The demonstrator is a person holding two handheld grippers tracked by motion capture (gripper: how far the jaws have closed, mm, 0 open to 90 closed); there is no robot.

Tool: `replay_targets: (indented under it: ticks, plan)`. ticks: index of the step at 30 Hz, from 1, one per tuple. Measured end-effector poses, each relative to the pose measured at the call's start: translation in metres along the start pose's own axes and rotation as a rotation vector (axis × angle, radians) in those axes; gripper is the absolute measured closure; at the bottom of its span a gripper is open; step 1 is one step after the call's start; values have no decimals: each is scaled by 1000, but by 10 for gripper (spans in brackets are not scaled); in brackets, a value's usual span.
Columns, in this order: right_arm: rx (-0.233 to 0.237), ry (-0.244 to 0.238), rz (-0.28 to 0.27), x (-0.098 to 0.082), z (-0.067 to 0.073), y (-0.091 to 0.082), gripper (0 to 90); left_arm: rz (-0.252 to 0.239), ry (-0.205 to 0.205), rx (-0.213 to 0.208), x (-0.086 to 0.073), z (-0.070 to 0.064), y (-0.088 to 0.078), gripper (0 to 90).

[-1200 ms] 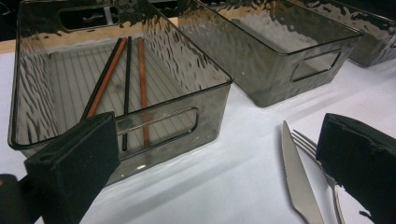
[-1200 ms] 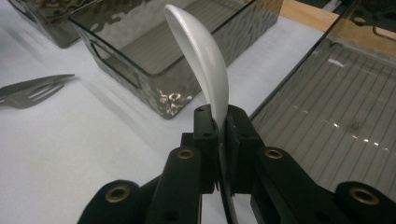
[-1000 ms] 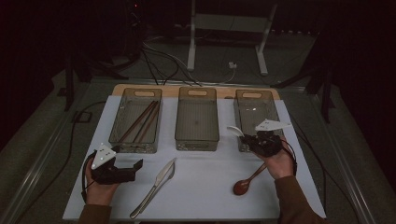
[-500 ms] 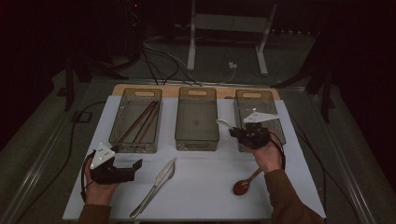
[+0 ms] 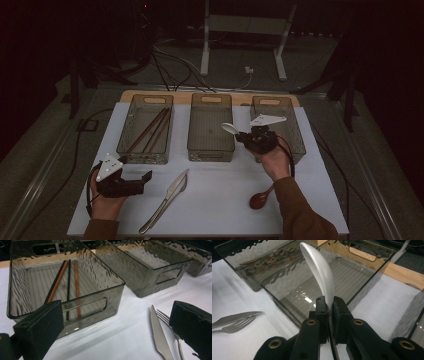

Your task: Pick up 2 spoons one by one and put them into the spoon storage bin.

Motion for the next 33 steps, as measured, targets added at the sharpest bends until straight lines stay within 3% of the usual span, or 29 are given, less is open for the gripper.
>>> replay_targets:
  ticks: [15,33]
  plan:
    - [14,17,20,3,3,18,846,2,2,1,-1,0,0,7]
    - [44,31,61,9,16,47,846,6,-1,-3,-2,0,1,7]
Point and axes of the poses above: each handheld gripper's, and its own axes: y roughly forward along the jaws, x roughly out of its top, z roughly to its left, the point moved 5 cm from there along y, roughly forward along the jaws, and after that the axes turned 3 degrees about z, right-handed, at the moved point
